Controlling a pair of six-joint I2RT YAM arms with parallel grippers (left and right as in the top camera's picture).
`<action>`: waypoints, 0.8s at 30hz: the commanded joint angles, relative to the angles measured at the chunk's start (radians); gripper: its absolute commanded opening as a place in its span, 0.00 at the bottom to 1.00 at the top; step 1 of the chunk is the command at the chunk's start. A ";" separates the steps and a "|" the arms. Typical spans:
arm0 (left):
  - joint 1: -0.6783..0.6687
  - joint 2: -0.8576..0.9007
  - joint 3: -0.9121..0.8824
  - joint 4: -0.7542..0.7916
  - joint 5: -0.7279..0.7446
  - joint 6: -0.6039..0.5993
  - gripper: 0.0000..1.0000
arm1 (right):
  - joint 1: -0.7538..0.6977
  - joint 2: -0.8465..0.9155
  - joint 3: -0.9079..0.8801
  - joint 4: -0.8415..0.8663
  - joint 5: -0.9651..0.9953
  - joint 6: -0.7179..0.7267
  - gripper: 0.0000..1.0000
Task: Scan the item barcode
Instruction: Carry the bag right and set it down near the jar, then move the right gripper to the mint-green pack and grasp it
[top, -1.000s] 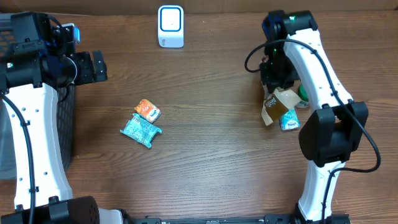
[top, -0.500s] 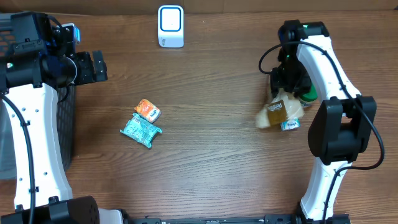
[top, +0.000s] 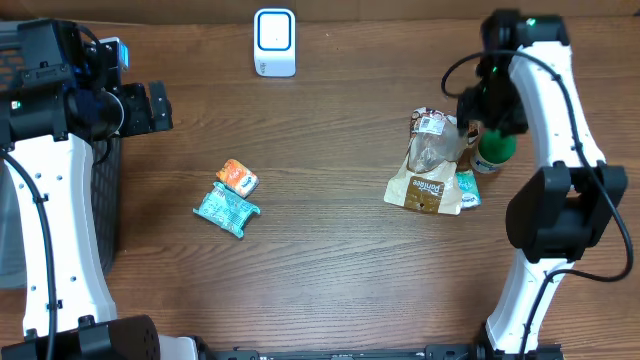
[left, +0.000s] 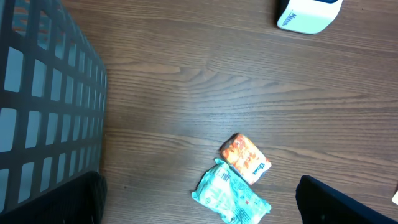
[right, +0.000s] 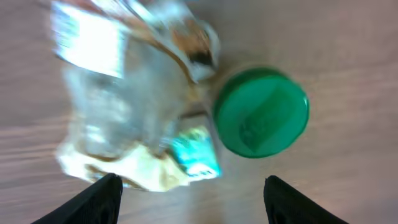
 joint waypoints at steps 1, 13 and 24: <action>-0.001 -0.003 0.026 0.000 -0.004 0.016 0.99 | 0.018 -0.015 0.082 0.007 -0.187 0.003 0.71; -0.001 -0.003 0.026 0.000 -0.004 0.016 0.99 | 0.196 -0.014 -0.052 0.216 -0.592 0.010 0.61; -0.001 -0.003 0.026 0.000 -0.004 0.016 0.99 | 0.459 -0.014 -0.317 0.625 -0.592 0.233 0.48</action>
